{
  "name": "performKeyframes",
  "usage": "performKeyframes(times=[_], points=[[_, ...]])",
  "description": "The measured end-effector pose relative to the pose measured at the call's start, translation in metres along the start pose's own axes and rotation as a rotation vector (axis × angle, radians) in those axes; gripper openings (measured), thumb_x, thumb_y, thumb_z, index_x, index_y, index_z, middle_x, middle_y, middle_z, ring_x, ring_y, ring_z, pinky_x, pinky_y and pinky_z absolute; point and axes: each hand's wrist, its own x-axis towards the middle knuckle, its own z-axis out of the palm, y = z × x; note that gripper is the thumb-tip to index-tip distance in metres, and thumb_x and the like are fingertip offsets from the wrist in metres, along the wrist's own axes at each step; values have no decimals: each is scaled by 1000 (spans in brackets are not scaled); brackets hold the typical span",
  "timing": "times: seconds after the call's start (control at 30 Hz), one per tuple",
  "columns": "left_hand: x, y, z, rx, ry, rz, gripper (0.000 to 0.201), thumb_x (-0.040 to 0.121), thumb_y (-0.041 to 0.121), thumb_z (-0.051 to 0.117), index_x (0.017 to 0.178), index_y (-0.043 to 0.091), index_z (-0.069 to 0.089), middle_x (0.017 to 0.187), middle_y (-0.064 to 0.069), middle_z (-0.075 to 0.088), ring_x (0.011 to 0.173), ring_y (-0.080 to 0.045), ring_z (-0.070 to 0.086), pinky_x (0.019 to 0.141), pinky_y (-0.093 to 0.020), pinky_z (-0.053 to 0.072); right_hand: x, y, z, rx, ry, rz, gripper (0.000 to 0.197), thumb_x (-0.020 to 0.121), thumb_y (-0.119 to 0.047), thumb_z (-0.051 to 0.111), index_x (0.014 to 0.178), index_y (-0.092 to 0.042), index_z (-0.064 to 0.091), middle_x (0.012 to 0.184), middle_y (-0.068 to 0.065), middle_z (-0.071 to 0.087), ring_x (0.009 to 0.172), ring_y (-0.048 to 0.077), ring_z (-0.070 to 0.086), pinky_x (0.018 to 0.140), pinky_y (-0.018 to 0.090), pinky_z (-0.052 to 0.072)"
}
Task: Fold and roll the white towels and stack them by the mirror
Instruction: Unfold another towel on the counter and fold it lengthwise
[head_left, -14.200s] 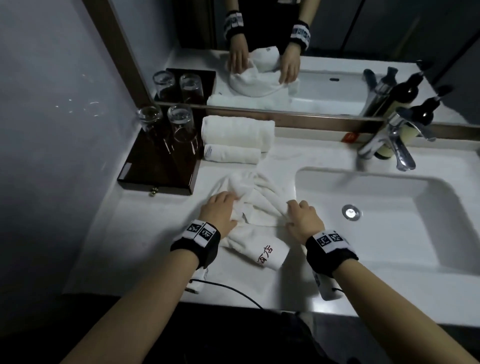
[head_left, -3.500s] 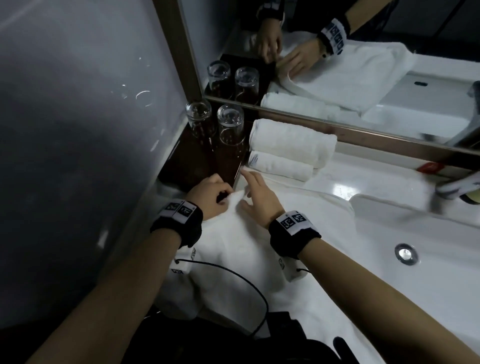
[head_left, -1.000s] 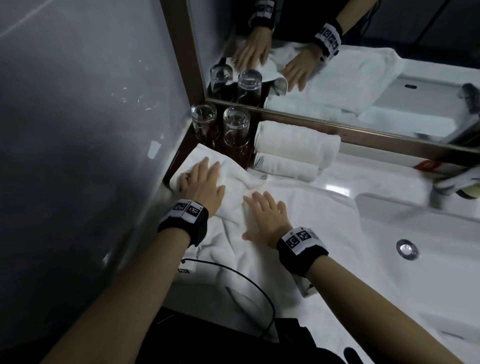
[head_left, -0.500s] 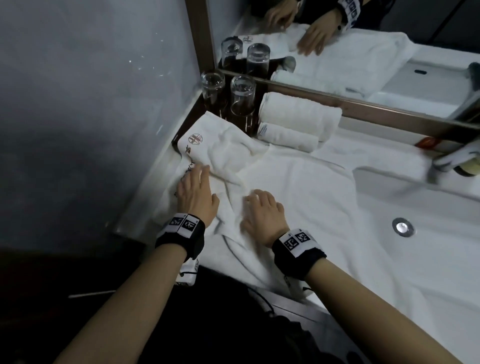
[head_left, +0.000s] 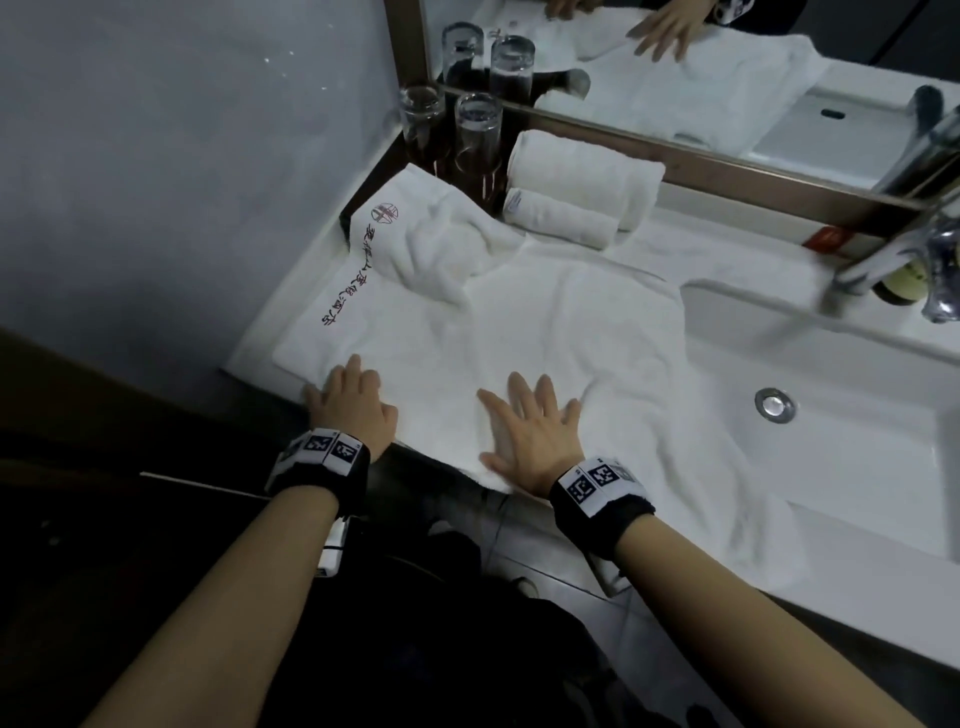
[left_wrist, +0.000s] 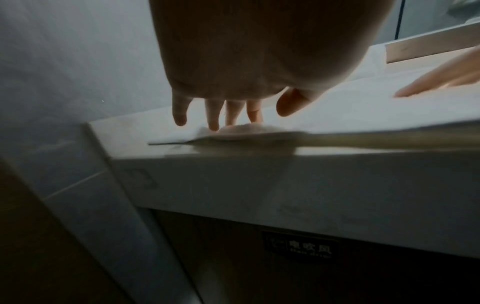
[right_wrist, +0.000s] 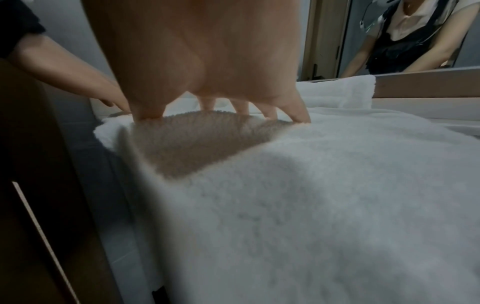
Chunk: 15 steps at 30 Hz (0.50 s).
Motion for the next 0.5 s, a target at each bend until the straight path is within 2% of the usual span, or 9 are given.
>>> performKeyframes(times=[0.1,0.17,0.23,0.3,0.4,0.5], points=[[-2,-3,-5,59,-17,-81,44,91,34,38,125,9,46,149,-11,28,134,-26,28,107,-53,26,2,0,-2,17,-30,-8,79,81,-61,50,143,-40,7,155,4,4,141,41,0,104,69,15],[-1,3,-7,57,-2,-91,52,90,41,41,130,8,43,150,-12,25,136,-27,24,107,-54,25,7,-1,-4,16,-50,-23,79,81,-62,49,143,-40,4,157,3,1,142,40,-4,105,68,12],[1,10,-5,24,34,24,58,89,42,46,139,16,34,155,-10,16,139,-27,19,108,-51,23,10,-1,-6,-14,-58,-55,81,81,-62,50,144,-40,3,157,2,-1,143,39,-6,107,67,11],[0,14,1,18,-22,159,61,90,42,45,145,28,22,158,-8,7,142,-29,12,111,-49,22,14,0,-7,-24,-69,-80,82,81,-61,51,144,-40,3,158,1,-2,143,38,-7,109,65,9],[0,8,9,1,-126,136,62,93,44,41,146,37,11,158,-8,-5,143,-34,2,113,-49,18,16,4,-8,-2,-78,-97,79,82,-59,50,144,-41,5,159,-1,-1,144,35,-6,111,62,7],[1,8,6,62,-175,114,62,93,44,38,146,36,9,158,-11,-5,142,-37,5,109,-51,23,11,10,-9,93,-33,-95,69,86,-54,48,145,-40,14,158,-2,9,146,29,1,113,56,9]])
